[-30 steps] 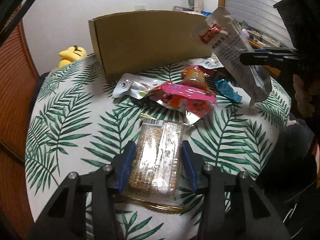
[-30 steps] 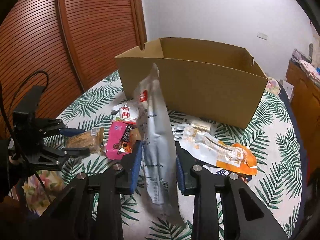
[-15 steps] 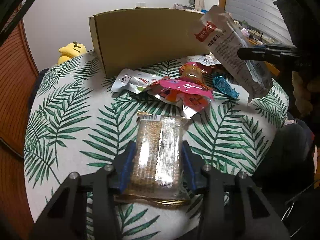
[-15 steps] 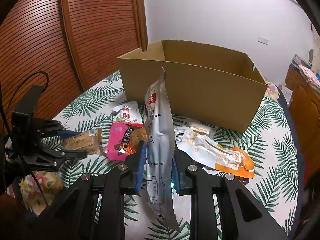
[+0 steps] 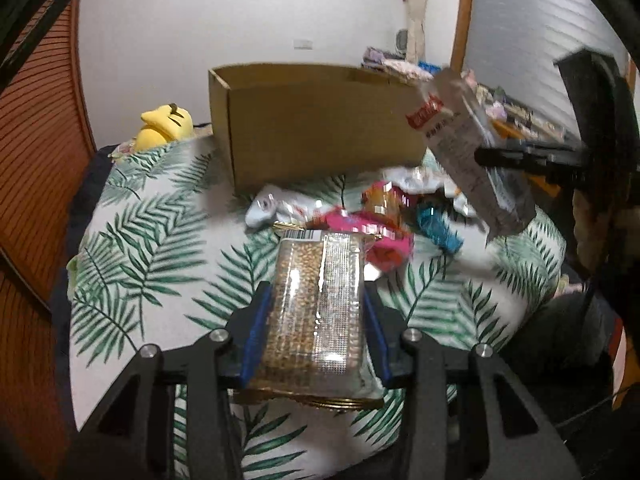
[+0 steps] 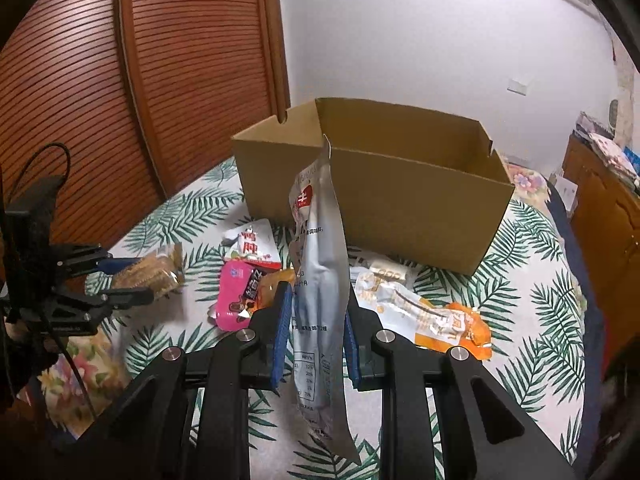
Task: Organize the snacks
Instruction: 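Carry both packs over the cardboard box and open both grippers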
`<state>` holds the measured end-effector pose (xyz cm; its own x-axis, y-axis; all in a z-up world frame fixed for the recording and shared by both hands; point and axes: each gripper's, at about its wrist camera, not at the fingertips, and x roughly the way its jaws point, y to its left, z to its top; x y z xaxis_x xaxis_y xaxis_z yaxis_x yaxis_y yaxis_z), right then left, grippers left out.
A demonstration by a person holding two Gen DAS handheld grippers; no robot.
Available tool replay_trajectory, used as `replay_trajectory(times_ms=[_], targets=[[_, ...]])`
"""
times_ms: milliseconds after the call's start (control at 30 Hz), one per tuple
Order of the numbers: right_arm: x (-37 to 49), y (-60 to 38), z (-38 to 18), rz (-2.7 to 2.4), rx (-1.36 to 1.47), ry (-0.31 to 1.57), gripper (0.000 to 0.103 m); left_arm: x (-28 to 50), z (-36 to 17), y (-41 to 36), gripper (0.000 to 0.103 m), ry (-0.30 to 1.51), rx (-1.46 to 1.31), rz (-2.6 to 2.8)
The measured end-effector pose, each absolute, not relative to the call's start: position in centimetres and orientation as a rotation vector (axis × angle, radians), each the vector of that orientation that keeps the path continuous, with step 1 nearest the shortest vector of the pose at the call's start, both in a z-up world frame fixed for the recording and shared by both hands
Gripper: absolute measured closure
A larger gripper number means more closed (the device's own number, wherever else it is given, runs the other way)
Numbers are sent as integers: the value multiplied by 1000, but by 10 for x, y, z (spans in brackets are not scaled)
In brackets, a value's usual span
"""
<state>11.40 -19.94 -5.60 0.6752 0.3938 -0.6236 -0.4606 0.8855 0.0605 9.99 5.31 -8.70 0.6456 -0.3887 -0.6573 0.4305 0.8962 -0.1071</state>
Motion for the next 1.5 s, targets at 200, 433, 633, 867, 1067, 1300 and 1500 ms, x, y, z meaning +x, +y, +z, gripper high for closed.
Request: replay_trajectory(times_ms=[200, 433, 633, 867, 1067, 1300, 1500], targets=[[124, -202, -24, 483, -113, 634, 81, 115, -34, 50, 61, 643, 33, -464], [147, -201, 30, 466, -158, 561, 81, 157, 31, 38, 61, 540, 19, -476], [179, -197, 58, 449, -201, 513, 81, 212, 59, 29, 61, 509, -25, -491], [227, -203, 54, 436, -184, 516, 81, 277, 48, 18, 61, 549, -69, -479], [274, -208, 36, 414, -177, 541, 81, 313, 29, 0, 61, 585, -72, -463], [311, -208, 4, 400, -155, 579, 81, 336, 8, -26, 61, 625, -17, -452], [319, -205, -26, 393, -141, 636, 81, 347, -10, -30, 61, 666, 8, -437]])
